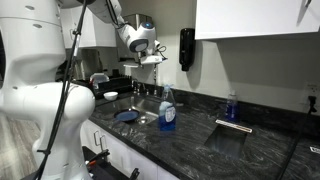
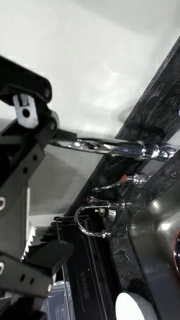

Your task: Move the tap

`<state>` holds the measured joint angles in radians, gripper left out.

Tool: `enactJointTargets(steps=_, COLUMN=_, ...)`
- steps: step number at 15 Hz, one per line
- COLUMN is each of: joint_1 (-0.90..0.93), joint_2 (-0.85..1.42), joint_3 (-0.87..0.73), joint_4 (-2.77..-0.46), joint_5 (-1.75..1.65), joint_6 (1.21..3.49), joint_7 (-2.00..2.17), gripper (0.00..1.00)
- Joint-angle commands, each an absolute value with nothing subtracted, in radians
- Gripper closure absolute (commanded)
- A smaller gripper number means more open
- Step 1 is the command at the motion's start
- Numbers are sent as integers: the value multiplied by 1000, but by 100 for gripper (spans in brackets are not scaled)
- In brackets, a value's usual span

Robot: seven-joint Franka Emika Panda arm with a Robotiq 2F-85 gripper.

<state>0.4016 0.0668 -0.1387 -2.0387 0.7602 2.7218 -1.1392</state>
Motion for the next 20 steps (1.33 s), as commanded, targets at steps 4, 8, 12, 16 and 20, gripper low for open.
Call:
enactJointTargets(steps=4, joint_1=399, joint_2=154, joint_3=-149, joint_4=-1964, joint_5=690, joint_6=2690, joint_7=-1134, gripper=0)
enactJointTargets(steps=8, joint_1=272, joint_2=182, joint_3=-19, joint_4=-1946, joint_5=538, joint_6=2712, joint_7=-1020, gripper=0)
enactJointTargets(steps=12, joint_1=184, joint_2=209, joint_3=73, joint_4=-1926, joint_5=428, joint_6=2710, joint_7=-907, gripper=27)
enactJointTargets(steps=16, joint_1=131, joint_2=229, joint_3=124, joint_4=-1912, joint_5=373, joint_6=2709, joint_7=-840, gripper=57)
enactJointTargets(steps=20, joint_1=118, joint_2=228, joint_3=132, joint_4=-1904, joint_5=269, joint_6=2698, joint_7=-742, gripper=84)
